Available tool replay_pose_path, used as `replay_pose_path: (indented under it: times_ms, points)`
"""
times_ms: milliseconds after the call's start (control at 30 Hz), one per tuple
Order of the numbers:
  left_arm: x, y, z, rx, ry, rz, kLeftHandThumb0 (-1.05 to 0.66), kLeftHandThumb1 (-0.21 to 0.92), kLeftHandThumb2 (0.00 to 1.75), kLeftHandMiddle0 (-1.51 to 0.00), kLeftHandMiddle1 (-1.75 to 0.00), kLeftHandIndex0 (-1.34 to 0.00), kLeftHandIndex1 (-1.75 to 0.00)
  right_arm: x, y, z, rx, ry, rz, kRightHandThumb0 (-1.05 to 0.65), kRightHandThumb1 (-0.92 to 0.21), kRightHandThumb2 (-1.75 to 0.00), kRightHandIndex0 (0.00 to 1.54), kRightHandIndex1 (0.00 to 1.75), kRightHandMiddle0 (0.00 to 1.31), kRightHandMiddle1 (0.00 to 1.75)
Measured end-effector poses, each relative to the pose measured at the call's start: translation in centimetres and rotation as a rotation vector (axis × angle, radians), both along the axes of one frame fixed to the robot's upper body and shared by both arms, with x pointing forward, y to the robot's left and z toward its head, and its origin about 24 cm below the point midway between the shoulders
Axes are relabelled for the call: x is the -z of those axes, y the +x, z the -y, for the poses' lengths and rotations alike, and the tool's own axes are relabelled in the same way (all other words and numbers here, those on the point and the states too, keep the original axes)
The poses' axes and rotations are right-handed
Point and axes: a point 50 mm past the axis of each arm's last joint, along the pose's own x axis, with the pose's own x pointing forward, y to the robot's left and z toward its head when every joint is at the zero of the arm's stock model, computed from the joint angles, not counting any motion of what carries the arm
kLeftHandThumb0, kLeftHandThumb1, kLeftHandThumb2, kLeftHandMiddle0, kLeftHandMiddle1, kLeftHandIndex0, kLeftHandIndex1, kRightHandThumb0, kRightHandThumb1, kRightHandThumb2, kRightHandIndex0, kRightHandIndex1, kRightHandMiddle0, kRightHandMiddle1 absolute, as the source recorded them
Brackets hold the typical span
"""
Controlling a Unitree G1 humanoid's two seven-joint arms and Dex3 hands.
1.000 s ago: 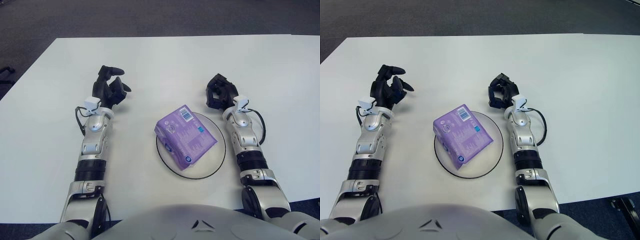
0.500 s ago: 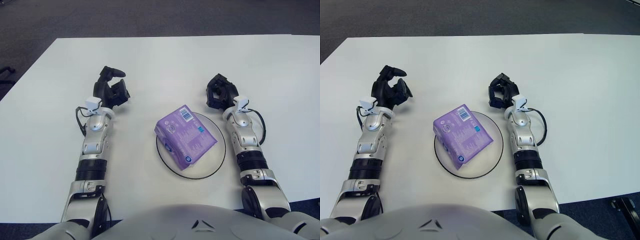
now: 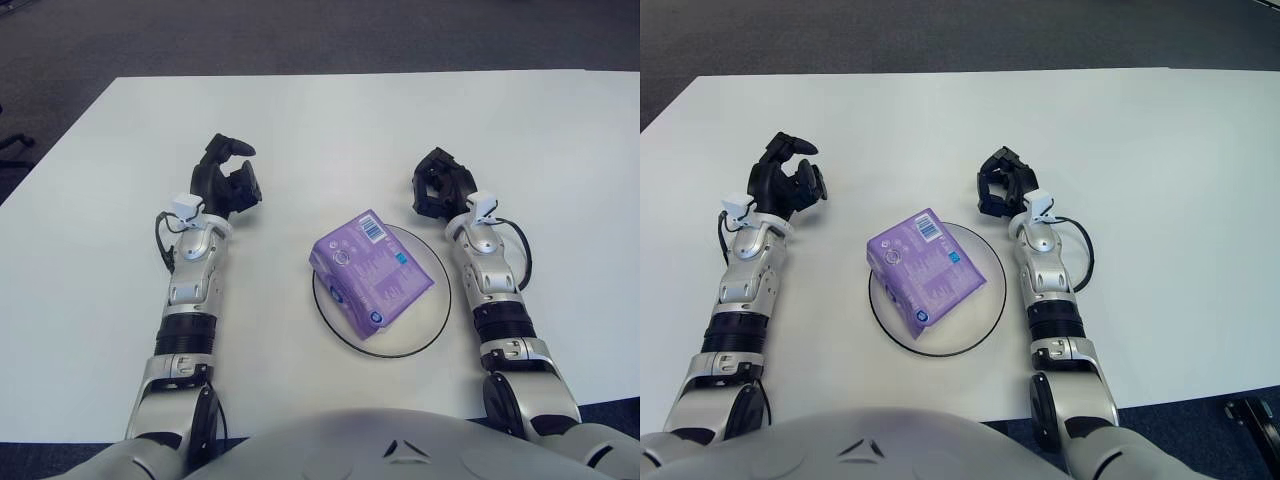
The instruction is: Put the tissue paper into the plate.
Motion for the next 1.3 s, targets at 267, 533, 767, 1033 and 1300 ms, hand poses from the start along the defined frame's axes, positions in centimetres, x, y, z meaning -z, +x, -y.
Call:
replay_pose_path:
  times_ms: [267,533,767,1033,1300]
  points:
    - [0.25,0.02,0.45,0.013,-0.056,-0.001,-0.44,0.43,1.18,-1.30,-1.75,-0.53,-1.75,0.01,0.00,-0.01,0.001,0.001,-0.001,-0.44,-0.45,-1.15,0.97,1.75,0.51,1.75]
    - [0.29,0.02,0.69,0.028,-0.086,0.002,-0.45,0.39,1.23,-1.33,-1.75,-0.56,-1.75,0.02,-0.01,-0.02,0.000,0.000,-0.001,-0.43,-0.46,-1.13,0.95,1.75,0.50,1.75]
    - [0.42,0.05,0.76,0.031,-0.093,-0.011,-0.46,0.38,1.24,-1.32,-1.75,-0.56,-1.75,0.02,-0.01,-0.01,0.000,0.000,-0.002,-0.43,-0.46,-1.13,0.95,1.75,0.50,1.75]
    - [0.45,0.05,0.86,0.032,-0.089,-0.012,-0.46,0.37,1.25,-1.31,-1.75,-0.57,-1.75,0.03,-0.01,0.00,0.001,0.000,-0.001,-0.44,-0.46,-1.13,0.96,1.75,0.50,1.75]
    - [0.47,0.04,1.04,0.026,-0.063,-0.005,-0.46,0.37,1.25,-1.31,-1.75,-0.57,-1.75,0.05,-0.02,0.20,0.013,0.004,-0.001,-0.44,-0.45,-1.15,0.99,1.75,0.51,1.75]
